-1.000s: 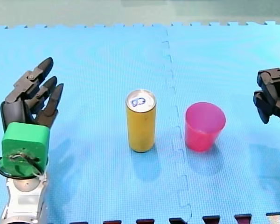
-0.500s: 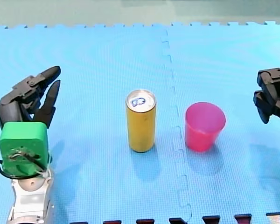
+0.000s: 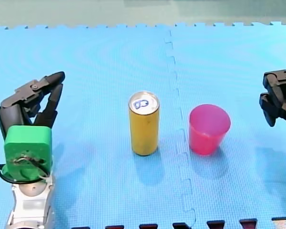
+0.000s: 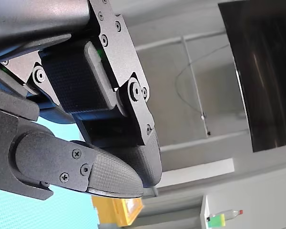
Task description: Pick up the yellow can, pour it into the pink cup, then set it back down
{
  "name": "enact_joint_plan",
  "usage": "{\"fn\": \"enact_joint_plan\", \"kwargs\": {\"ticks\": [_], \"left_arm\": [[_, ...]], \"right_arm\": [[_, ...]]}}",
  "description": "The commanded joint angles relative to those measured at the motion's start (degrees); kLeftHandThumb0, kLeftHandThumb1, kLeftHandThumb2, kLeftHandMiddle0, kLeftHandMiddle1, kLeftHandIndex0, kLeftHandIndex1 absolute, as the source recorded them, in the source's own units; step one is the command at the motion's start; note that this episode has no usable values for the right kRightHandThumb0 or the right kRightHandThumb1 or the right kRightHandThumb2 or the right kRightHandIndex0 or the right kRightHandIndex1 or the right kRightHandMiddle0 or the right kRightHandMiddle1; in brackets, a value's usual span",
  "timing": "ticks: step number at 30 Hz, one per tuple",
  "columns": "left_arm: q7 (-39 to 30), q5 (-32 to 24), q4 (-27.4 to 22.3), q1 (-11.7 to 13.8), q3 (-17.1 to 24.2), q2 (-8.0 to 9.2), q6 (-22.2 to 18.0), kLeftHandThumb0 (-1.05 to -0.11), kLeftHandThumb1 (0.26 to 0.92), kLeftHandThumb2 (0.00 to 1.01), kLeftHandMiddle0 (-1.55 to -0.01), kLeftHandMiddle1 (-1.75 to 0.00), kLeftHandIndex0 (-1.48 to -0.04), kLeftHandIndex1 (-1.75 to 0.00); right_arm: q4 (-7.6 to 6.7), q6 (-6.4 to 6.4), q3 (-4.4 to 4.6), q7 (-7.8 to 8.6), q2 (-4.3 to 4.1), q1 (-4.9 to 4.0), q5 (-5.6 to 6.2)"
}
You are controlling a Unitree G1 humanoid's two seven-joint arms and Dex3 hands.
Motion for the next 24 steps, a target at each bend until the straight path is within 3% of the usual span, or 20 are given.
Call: {"fn": "enact_joint_plan", "kwargs": {"ticks": [1,13,15,17,19,21,24], "left_arm": [[0.4,0.6,0.0,-0.1,-0.2,0.48,0.0,-0.478,0.838,0.00,-0.65,0.00,-1.24,0.00],[0.8,0.5,0.4,-0.3,-0.1,0.64,0.2,-0.480,0.843,0.00,-0.63,0.00,-1.23,0.00],[0.1,-0.8,0.5,-0.4,0.4,0.15,-0.2,-0.536,0.858,0.01,-0.57,0.00,-1.06,0.00],[-0.3,-1.5,0.4,-0.4,0.5,-0.09,-0.5,-0.728,0.905,0.02,-0.48,0.00,-0.77,0.00],[-0.3,-1.5,0.3,-0.4,0.4,-0.11,-0.4,-0.793,0.916,0.02,-0.47,-0.01,-0.62,0.00],[-0.2,-1.5,0.2,-0.5,0.4,-0.12,-0.4,-0.806,0.903,0.01,-0.50,-0.02,-0.58,-0.01],[-0.1,-1.8,0.2,-0.7,0.7,-0.28,-0.5,-0.732,0.838,0.00,-0.52,-0.02,-0.60,-0.02]], "right_arm": [[-0.07,-0.19,-0.07,0.09,-0.27,0.09,0.14],[-0.05,-0.04,-0.08,0.18,-0.17,0.01,0.18],[-0.07,-0.11,-0.05,0.11,-0.12,0.04,0.14],[-0.08,-0.14,-0.03,0.06,-0.05,0.05,0.13],[-0.09,-0.09,-0.01,0.02,0.02,0.00,0.14],[-0.10,-0.03,0.01,0.01,0.05,-0.04,0.15],[-0.08,0.04,0.01,0.04,0.06,-0.07,0.16]]}}
